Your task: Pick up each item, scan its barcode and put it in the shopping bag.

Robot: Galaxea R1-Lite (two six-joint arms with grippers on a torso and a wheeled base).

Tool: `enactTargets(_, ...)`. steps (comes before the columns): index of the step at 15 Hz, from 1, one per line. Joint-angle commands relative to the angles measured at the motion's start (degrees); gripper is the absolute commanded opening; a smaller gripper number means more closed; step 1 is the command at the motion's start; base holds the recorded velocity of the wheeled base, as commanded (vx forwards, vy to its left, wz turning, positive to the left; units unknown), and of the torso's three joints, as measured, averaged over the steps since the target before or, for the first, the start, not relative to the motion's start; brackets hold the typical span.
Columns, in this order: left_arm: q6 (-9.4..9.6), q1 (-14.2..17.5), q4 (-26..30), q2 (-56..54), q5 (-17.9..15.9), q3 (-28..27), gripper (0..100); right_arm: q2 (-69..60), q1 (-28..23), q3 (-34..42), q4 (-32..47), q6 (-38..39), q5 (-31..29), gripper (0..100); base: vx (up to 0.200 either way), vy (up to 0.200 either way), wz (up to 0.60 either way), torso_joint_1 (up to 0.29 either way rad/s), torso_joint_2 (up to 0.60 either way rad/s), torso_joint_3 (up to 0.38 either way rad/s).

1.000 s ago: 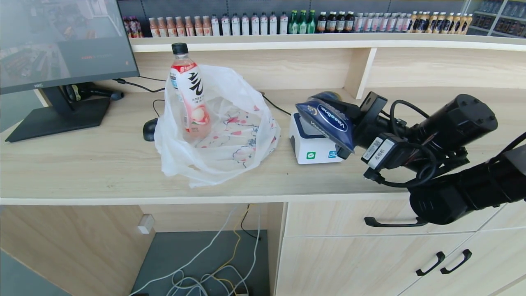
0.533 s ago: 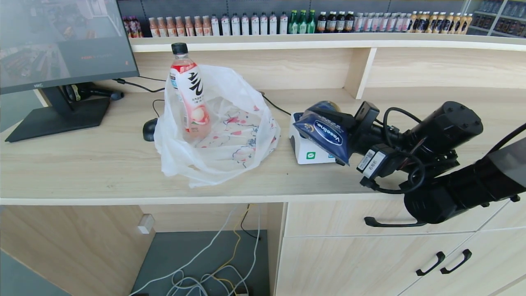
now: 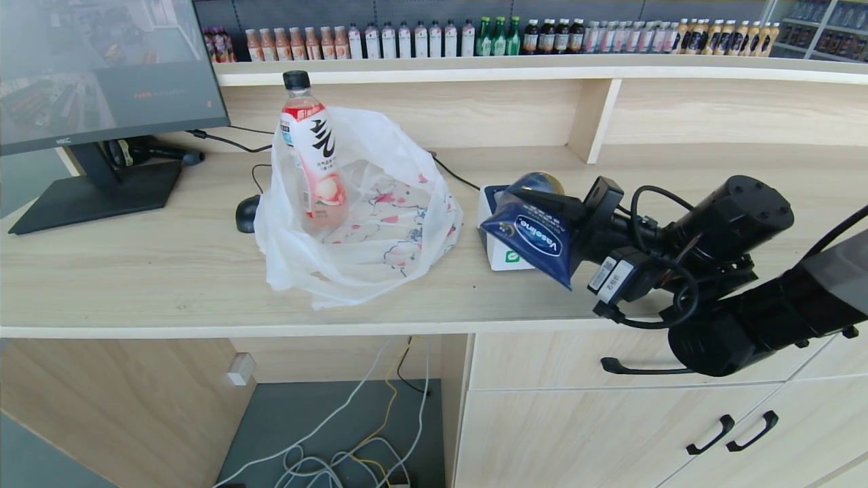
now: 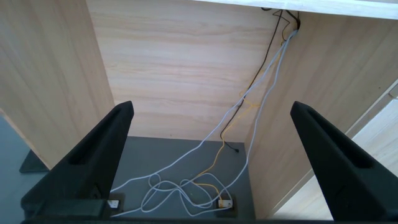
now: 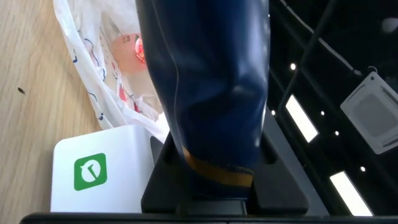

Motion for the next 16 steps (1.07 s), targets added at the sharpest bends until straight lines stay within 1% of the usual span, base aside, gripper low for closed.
enactTargets(1,-0.04,0.0,-0.1,0.0,0.0,0.0,100,0.1,0.0,0.1,0.1,0.0,0.0,0,0.0,0.0,0.0,0.0,0.0,0.0)
enactTargets(16,-0.04,0.0,-0.1,0.0,0.0,0.0,100,0.2,0.0,-0.1,0.1,0.0,0.0,0,0.0,0.0,0.0,0.0,0.0,0.0)
